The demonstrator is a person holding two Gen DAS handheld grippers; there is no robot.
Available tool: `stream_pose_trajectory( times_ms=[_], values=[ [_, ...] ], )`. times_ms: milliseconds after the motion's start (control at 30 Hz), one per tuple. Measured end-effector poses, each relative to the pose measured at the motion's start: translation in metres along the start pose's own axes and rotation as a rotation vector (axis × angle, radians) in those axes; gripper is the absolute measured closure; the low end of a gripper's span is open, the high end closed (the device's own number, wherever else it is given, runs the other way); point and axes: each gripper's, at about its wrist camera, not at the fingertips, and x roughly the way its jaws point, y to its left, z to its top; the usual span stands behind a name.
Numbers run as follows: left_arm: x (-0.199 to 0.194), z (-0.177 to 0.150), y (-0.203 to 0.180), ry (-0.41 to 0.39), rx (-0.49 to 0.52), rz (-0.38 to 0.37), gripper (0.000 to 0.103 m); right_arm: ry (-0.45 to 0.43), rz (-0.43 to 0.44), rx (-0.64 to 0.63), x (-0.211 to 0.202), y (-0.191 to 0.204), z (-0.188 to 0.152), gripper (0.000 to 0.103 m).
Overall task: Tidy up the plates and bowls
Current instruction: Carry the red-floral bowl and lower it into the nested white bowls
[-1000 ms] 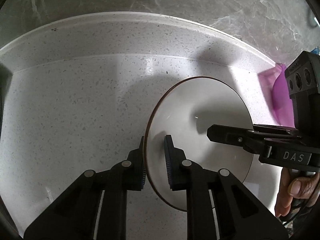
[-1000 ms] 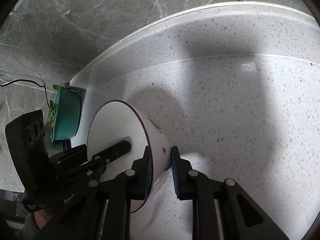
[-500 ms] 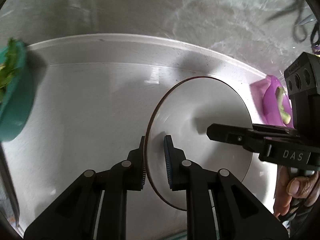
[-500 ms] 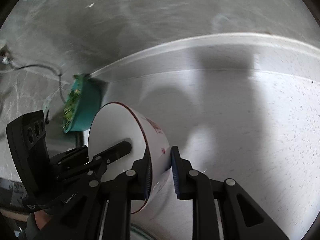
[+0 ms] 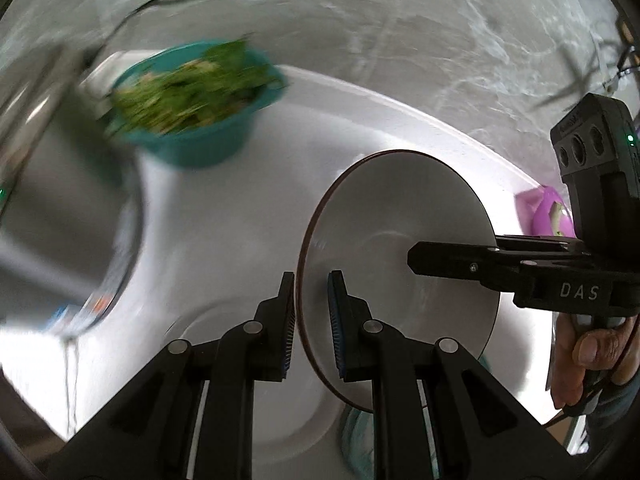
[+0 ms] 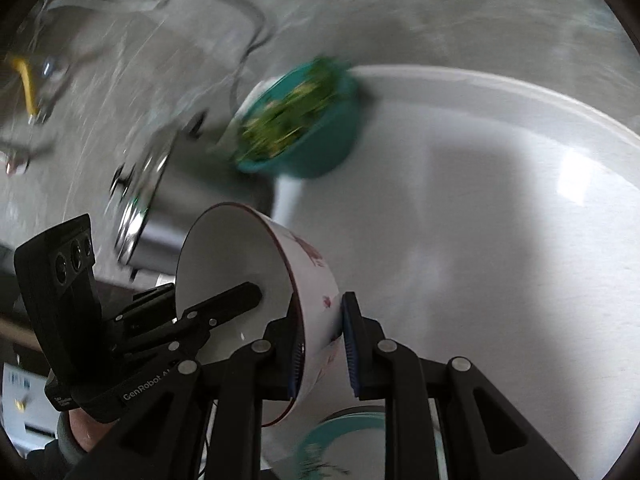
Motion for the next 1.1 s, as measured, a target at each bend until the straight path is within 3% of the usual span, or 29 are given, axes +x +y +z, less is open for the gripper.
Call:
stream_pose_trajectory(
  times_ms=[133,433,567,867,1100],
  values=[
    [-0.008,-0.035,0.035,0.016,-0.077,0.02,0.089,0.076,0.004,-0.059,0.035,0.033,-0.012,0.083],
    [0.006,-0.085,0.079,0.071,-0.166,0.034,0.089,0.182,-0.035,-0.081,0.088,0.048,-0.032,0.083],
    [0.017,-0.093,0.083,0.089,-0.173,0.029,0.088,0.202,-0.061,-0.072,0.099,0.044,-0.037,0.083],
    [0.039,-0.074,0.075,0.088,-0.122,0.064,0.088,0.207,-0.094,-0.054,0.114,0.038,-0.03,0.086],
    [0.045,-0.069,0.068,0.036,-0.09,0.105,0.086,0.203,-0.128,-0.083,0.112,0.039,-0.031,0.088]
  ],
)
